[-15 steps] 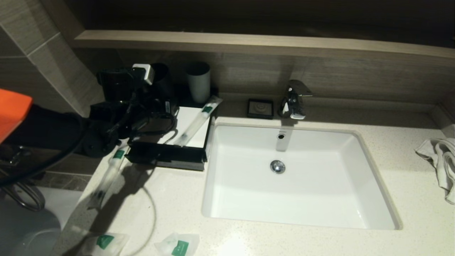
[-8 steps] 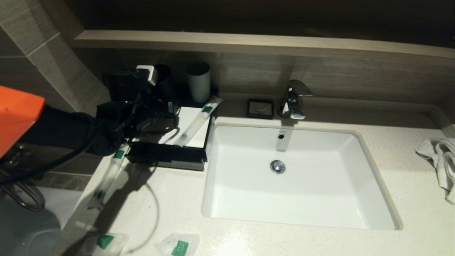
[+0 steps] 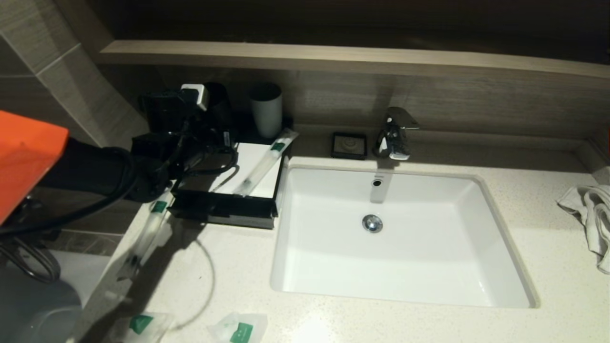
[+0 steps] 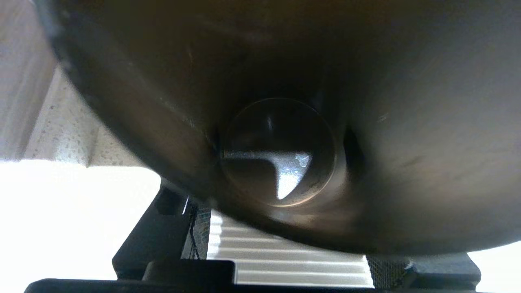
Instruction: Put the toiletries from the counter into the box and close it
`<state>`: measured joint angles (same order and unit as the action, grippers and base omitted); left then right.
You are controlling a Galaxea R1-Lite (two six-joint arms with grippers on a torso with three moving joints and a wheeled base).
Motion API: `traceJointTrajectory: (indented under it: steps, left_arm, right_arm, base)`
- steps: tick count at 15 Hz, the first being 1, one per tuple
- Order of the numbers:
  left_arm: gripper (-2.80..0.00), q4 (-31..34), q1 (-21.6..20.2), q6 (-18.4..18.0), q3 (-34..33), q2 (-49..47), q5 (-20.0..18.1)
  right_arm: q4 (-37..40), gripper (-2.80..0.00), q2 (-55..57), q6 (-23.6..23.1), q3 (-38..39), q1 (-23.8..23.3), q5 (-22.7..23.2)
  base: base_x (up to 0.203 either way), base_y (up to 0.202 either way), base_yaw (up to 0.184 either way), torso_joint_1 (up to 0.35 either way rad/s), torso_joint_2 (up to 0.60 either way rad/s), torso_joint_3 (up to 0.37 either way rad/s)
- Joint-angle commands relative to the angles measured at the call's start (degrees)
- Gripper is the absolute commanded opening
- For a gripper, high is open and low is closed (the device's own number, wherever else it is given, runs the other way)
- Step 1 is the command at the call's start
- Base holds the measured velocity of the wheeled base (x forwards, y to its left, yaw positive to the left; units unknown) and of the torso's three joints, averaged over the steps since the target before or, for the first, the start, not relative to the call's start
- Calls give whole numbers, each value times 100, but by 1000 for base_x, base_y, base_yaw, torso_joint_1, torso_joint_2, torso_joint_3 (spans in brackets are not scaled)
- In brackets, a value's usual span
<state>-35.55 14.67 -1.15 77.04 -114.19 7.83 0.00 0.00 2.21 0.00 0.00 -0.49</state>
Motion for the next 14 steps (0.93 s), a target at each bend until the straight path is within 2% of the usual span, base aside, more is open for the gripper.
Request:
traceJointTrajectory:
  steps: [1, 14]
  left_arm:
    - [-280, -27, -2, 0, 29, -47, 8]
    - [-280, -20, 1, -34, 500, -354, 123]
  right_arm:
    - [0, -280, 0, -1, 9, 0, -4]
    - [0, -280, 0, -1, 9, 0, 5]
  base:
    - [0, 0, 0, 0, 0, 0]
    - [0, 0, 0, 0, 0, 0]
